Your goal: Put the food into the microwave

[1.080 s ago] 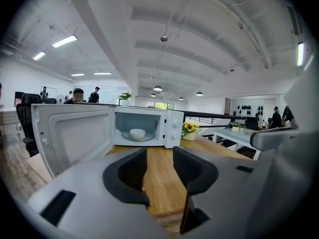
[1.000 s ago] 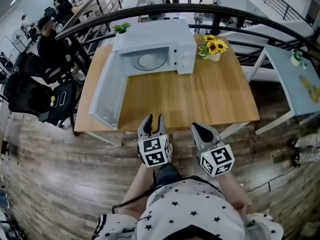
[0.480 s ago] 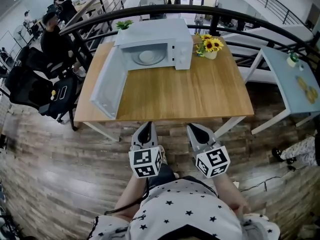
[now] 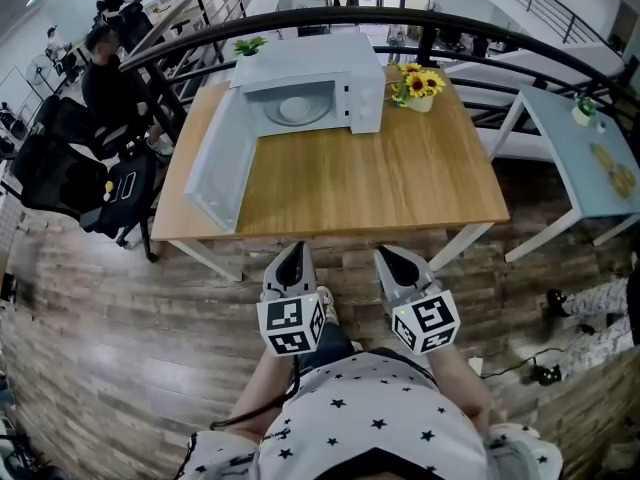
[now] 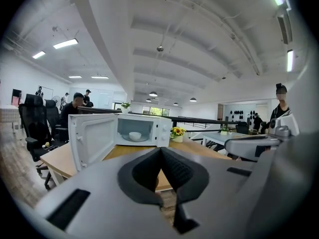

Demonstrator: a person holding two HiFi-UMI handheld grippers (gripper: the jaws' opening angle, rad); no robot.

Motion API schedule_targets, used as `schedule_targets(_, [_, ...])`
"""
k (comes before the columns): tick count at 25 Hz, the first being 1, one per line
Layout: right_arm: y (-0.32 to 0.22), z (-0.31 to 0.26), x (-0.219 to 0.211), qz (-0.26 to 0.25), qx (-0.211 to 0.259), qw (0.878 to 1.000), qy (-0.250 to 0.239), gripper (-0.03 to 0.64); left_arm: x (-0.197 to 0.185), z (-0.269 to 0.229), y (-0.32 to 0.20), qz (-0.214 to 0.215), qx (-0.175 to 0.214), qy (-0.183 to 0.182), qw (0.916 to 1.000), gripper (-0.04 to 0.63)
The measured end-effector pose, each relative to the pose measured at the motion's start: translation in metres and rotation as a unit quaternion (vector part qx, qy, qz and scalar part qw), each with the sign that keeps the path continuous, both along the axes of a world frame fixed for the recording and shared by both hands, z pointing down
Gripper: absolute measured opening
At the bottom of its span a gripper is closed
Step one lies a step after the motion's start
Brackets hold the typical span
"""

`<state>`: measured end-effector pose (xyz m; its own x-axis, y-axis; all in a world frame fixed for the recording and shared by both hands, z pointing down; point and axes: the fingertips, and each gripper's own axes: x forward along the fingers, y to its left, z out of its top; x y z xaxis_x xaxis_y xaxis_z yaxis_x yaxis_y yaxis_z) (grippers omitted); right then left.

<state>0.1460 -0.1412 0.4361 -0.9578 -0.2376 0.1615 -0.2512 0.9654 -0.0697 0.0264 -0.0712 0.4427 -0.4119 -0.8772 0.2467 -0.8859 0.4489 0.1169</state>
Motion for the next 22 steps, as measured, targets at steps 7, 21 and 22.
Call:
schedule_targets(7, [0.002, -0.002, -0.001, 0.004, 0.000, 1.000, -0.002, 0.005, 0.003, -0.008, -0.002, 0.007, 0.013, 0.003, 0.9999, 0.005])
schedule_targets(21, [0.003, -0.010, -0.009, 0.005, -0.005, 1.000, -0.015, 0.005, -0.002, -0.018, -0.002, 0.007, 0.018, 0.003, 0.9998, 0.005])
schedule_targets(22, [0.003, -0.011, -0.010, 0.006, -0.005, 1.000, -0.016, 0.005, -0.002, -0.018, -0.002, 0.007, 0.019, 0.004, 0.9998, 0.005])
